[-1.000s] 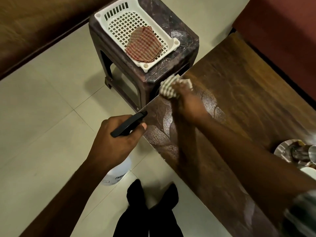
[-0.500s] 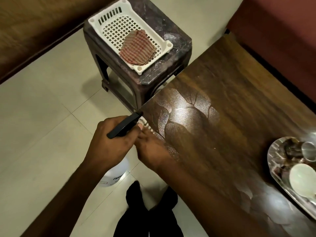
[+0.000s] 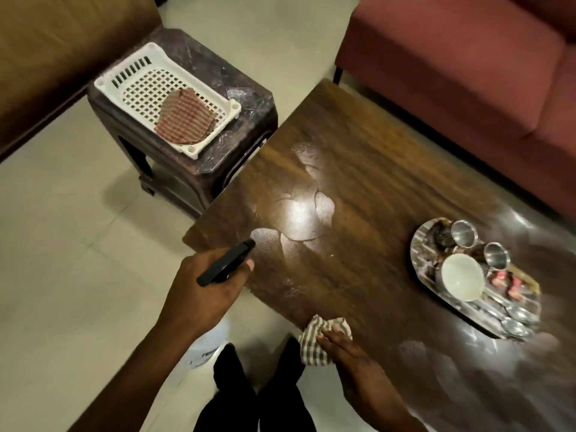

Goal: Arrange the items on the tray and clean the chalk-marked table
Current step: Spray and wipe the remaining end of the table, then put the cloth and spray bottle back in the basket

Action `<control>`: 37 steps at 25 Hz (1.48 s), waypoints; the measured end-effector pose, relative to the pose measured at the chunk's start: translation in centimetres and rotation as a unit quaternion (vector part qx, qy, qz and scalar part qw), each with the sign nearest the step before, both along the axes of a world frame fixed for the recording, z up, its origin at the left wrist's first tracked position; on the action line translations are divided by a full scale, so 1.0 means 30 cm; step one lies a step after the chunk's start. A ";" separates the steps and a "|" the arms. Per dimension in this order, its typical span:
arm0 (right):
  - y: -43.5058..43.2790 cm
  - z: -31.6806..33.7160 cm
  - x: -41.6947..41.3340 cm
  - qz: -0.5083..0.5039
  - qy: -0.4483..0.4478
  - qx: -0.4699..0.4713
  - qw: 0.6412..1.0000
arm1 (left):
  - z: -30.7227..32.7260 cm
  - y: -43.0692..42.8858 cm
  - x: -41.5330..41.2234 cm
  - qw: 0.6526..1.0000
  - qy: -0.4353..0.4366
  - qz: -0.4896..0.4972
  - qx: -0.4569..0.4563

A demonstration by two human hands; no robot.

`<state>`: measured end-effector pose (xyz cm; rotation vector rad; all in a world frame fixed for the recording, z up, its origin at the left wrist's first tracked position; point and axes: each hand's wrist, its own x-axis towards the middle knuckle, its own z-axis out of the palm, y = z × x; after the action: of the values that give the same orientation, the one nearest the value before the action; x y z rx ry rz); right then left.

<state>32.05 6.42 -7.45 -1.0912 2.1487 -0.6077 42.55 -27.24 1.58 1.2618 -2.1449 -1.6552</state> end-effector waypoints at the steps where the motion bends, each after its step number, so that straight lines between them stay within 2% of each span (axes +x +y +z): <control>1: -0.035 0.059 0.017 -0.075 -0.040 -0.024 0.996 | 0.055 0.019 -0.008 1.000 -0.003 -0.001 0.005; 4: -0.240 0.254 0.001 -0.285 -0.143 -0.062 0.946 | 0.229 0.062 -0.036 1.000 -0.003 0.000 -0.009; 6: -0.377 0.395 -0.027 -0.381 -0.265 -0.102 0.880 | 0.361 0.079 -0.051 1.000 0.025 0.017 -0.009; 8: -0.461 0.543 -0.062 -0.444 -0.345 -0.147 0.814 | 0.493 0.095 -0.073 0.998 0.065 0.020 -0.015; 10: -0.476 0.715 -0.089 -0.457 -0.373 -0.181 0.787 | 0.626 0.113 -0.081 0.996 0.084 0.020 -0.027; 12: -0.457 0.885 -0.103 -0.438 -0.391 -0.208 0.782 | 0.759 0.117 -0.058 0.993 0.102 0.033 -0.045; 15: -0.403 1.119 -0.135 -0.389 -0.379 -0.227 0.809 | 0.942 0.122 0.004 0.987 0.135 0.059 -0.059; 17: -0.382 1.255 -0.141 -0.355 -0.363 -0.249 0.825 | 1.049 0.123 0.045 0.981 0.164 0.103 -0.030; 21: -0.437 1.412 -0.099 -0.310 -0.345 -0.271 0.844 | 1.200 0.108 0.111 0.964 0.196 0.178 -0.018; 25: -0.582 1.424 -0.042 -0.307 -0.340 -0.271 0.847 | 1.273 0.032 0.152 0.960 0.215 0.172 -0.055; 27: -0.685 1.409 -0.015 -0.323 -0.354 -0.269 0.835 | 1.270 -0.055 0.180 0.960 0.209 0.177 -0.056; 30: -0.853 1.376 0.018 -0.338 -0.372 -0.251 0.827 | 1.205 -0.248 0.216 0.960 0.203 0.187 -0.037; 37: -1.270 1.269 0.083 -0.389 -0.364 -0.211 0.820 | 1.090 -0.756 0.193 0.974 0.200 0.097 -0.043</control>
<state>34.53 -31.67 30.62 -0.0162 1.6992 -1.6271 48.35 -49.92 34.27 0.9771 -1.7743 -1.5572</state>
